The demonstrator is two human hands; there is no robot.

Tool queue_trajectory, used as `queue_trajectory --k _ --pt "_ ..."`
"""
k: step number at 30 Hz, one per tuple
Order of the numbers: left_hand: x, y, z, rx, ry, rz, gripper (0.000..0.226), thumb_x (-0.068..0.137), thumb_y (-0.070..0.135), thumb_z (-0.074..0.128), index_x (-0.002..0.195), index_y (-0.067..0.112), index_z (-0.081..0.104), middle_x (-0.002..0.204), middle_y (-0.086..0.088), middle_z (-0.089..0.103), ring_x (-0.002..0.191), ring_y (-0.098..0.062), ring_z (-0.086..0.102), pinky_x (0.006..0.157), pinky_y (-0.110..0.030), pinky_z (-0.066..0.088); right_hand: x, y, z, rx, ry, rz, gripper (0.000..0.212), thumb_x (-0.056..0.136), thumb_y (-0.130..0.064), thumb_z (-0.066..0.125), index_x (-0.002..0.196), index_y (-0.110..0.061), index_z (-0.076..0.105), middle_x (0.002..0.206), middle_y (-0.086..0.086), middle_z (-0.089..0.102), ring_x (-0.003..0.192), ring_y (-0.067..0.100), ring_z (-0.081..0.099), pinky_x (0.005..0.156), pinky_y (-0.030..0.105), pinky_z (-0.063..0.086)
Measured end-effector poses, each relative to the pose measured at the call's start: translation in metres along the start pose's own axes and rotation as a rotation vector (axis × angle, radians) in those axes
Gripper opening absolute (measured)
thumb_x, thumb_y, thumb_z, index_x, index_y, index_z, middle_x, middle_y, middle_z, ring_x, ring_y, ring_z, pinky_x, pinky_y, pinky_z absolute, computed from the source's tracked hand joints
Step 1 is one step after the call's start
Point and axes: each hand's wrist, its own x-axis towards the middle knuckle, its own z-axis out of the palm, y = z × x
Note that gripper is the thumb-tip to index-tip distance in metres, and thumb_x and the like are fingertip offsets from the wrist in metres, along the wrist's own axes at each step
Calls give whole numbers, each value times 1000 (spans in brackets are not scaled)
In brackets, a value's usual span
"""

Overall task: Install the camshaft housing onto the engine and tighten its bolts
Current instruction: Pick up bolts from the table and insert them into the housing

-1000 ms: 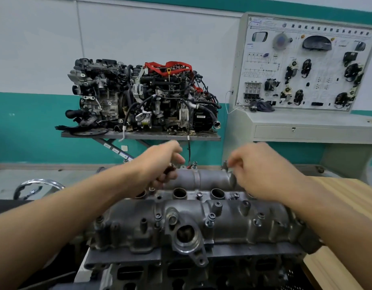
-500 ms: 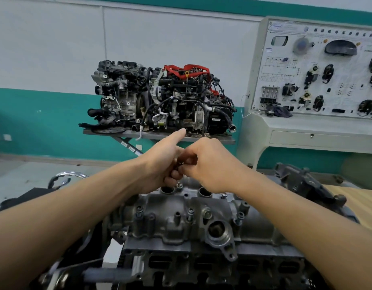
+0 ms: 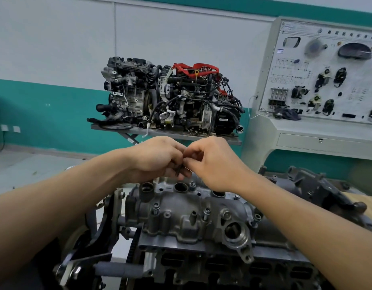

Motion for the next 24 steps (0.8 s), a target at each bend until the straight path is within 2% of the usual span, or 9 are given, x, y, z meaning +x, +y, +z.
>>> queue_trajectory --k 3,5,7,9,11,14,17,20,24 --pt "-6 -1 -10 26 -74 28 38 91 -21 38 118 -12 64 112 -33 66 100 -30 67 78 -27 61 0 -1 2 -4 -2 -9 13 88 -13 68 81 -17 79 68 -1 69 63 10 60 59 26 48" --pt "-8 -2 -14 80 -78 72 32 94 -18 46 114 -7 69 109 -28 71 93 -24 71 73 -24 59 1 -2 3 0 0 -9 11 87 -14 70 82 -18 79 69 -1 71 65 11 62 61 29 51" --pt "-9 -5 -19 291 8 133 26 94 -11 56 104 3 76 90 -14 77 75 -13 71 66 -21 56 1 0 3 21 17 1 6 86 -16 74 82 -17 78 70 -2 71 66 13 64 63 31 53" --pt "-9 -10 -21 577 172 171 20 91 0 67 94 15 80 78 0 78 65 -7 69 64 -22 56 1 3 1 43 38 27 3 85 -18 77 83 -15 77 70 -3 71 66 13 65 63 29 54" --pt "-8 -15 -22 757 296 180 13 84 11 78 88 23 80 73 9 77 66 0 71 66 -19 56 0 9 -4 11 11 67 7 82 -20 81 83 -15 77 71 -5 69 64 9 63 62 23 53" --pt "-10 -20 -20 850 334 171 12 74 18 88 82 23 81 65 20 71 65 7 68 58 -4 47 -5 15 -12 -130 -147 126 7 81 -26 82 79 -21 77 68 -13 66 59 0 58 55 12 43" --pt "-11 -14 -18 939 353 141 14 69 21 91 75 23 79 62 19 69 61 7 66 53 -3 43 -8 16 -13 -198 -237 141 9 81 -25 81 75 -20 77 65 -13 66 57 -1 57 55 14 41" --pt "-14 -6 -15 1018 345 73 18 69 19 91 67 25 74 66 12 72 62 1 67 53 -10 44 -9 13 -9 -244 -276 131 15 83 -20 80 70 -22 72 65 -11 64 57 1 57 56 17 44" --pt "-17 -3 -13 1099 352 43 15 71 13 87 66 21 76 60 11 69 59 -2 66 48 -10 43 -8 13 -9 -301 -268 120 9 84 -15 77 75 -16 76 70 -1 69 64 18 66 61 31 56"
